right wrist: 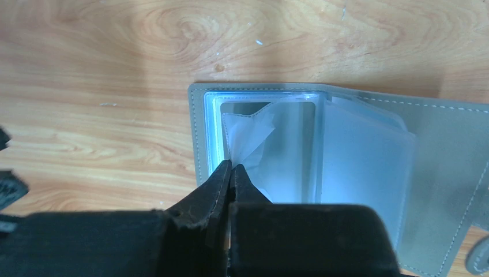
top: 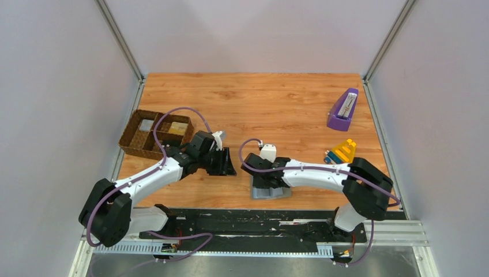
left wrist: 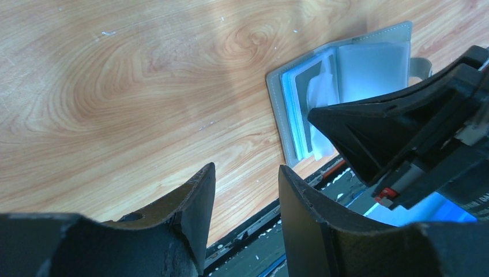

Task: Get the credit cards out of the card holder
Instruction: Remove the credit card from the card holder.

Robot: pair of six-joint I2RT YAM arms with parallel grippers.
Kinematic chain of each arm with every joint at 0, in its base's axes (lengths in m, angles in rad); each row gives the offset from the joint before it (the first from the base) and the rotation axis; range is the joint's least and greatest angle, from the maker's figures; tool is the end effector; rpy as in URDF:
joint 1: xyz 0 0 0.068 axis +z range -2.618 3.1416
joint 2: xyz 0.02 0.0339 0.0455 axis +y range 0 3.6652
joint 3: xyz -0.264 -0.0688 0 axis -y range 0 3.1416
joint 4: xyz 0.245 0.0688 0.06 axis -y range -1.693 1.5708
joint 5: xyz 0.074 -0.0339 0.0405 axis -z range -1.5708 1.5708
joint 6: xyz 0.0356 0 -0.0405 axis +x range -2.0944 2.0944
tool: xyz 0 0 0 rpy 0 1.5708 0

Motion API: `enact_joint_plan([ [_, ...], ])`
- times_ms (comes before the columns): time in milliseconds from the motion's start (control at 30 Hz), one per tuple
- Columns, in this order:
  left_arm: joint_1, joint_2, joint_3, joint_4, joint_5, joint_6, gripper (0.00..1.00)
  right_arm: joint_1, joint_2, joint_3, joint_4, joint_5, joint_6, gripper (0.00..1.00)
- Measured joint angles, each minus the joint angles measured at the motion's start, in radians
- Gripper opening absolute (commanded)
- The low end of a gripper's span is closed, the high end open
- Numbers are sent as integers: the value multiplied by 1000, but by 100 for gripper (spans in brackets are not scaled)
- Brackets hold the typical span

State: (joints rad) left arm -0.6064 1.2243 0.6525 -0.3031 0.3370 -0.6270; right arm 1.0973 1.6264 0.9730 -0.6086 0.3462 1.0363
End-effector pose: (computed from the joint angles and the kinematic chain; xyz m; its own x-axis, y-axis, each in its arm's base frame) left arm 0.1887 -0.1452 0.1971 -0.9285 -0.0299 -0.3702 0.2066 0.7868 -0.5816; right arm 0.1468 0.2600 0.1734 -0.9012 0.0162 -0.4330 -0.0287 0.9949 0.0968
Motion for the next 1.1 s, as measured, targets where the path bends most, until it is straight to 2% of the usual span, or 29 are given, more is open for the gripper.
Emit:
enact_joint_plan([
  [300,0,11,0,25,55,-7,50,-21,-275,-206,232,-86,-38,0],
  [533,-1,99,-5,121,148,-29,50,-163,-468,-420,402,-210,-51,4],
  [833,-13,202,-5,208,198,-72,50,-357,-603,-568,501,-372,-106,7],
  [1100,-64,256,10,266,226,-100,46,-386,-663,-641,521,-425,-122,8],
])
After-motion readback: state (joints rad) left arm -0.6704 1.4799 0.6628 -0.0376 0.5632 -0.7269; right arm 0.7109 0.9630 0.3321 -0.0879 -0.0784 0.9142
